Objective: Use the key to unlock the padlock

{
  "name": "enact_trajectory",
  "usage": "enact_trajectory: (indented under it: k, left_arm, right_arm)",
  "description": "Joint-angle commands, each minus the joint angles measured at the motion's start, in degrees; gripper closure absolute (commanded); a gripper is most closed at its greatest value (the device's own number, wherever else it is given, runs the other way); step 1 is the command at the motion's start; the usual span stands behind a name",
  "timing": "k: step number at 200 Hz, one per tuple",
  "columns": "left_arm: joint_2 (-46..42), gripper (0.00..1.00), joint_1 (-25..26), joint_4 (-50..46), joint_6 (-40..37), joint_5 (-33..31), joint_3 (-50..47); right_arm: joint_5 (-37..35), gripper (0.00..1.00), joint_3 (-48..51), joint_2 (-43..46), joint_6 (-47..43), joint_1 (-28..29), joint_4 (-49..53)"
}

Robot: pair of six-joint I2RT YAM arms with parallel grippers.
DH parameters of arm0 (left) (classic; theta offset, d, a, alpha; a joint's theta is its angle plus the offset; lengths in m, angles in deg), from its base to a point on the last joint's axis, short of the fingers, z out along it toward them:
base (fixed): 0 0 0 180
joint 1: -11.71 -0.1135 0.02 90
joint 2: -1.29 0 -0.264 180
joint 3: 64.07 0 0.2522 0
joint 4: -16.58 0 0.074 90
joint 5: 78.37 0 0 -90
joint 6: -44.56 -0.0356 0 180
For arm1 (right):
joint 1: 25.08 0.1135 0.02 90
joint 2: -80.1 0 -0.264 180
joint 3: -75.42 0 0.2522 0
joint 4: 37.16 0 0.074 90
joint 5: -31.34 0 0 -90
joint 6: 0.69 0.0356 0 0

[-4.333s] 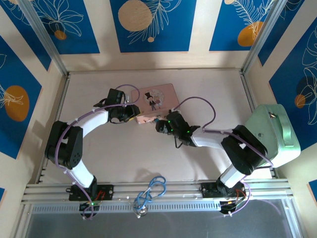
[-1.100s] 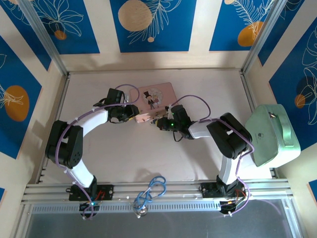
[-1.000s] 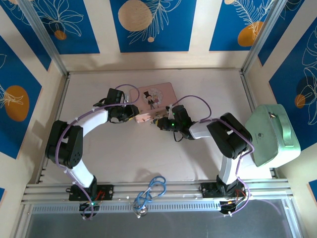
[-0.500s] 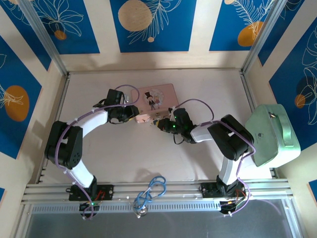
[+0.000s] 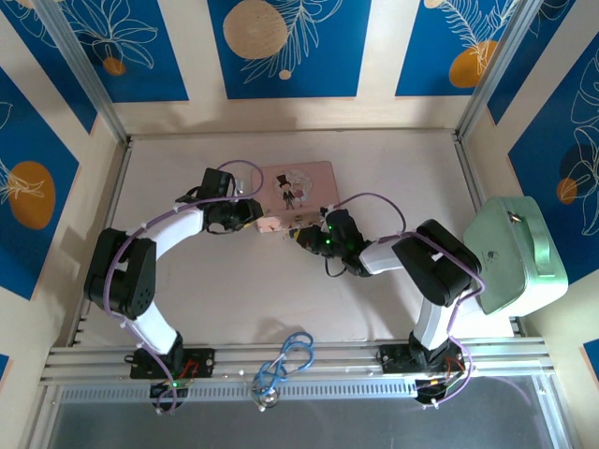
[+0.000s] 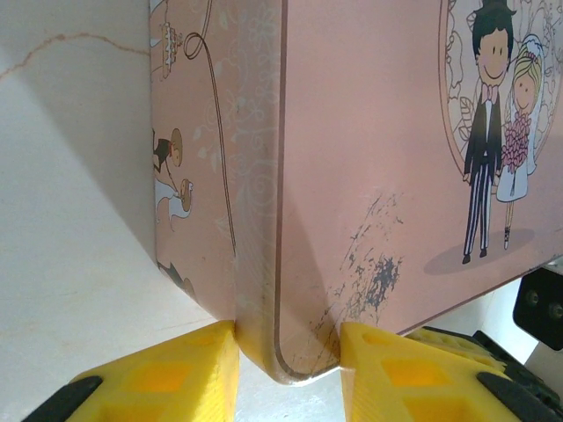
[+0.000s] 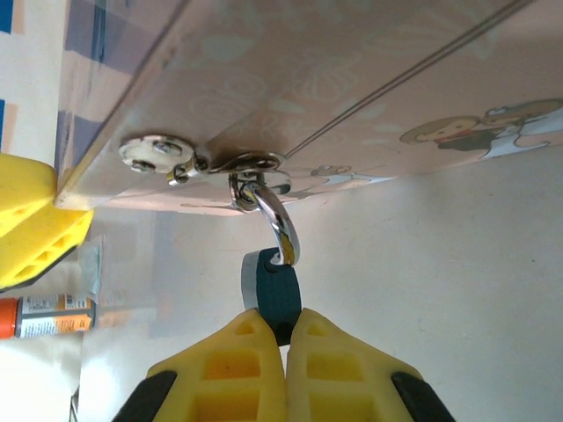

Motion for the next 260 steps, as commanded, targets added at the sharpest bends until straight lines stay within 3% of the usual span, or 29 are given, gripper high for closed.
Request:
enact_trajectory:
  k: [1,31,156,260]
  left_arm:
    - [0.3,0.67,-0.9,-3.2,-1.6,-1.8,-0.1]
    - [0.6,0.66,-0.9,-3.8,-2.5,-1.5,-0.1]
    - [0.7,0.66,-1.0,-2.5,-2.7,-0.3,-0.8]
    - [0.7,0.66,-1.0,-2.3,-3.0,0.5,-1.6]
  right_arm:
    - [-0.2,1.00,3.9,-0.4,3.6,-0.4,2.4]
    - [0.4,1.00,4.9,-2.1,5.5,-1.4,-2.2]
    - [-0.1,1.00,4.3,-1.8,6.8,-1.6,-4.4]
    - [-0.8,1.00,4.4,-3.9,13.7,-1.2,-10.9]
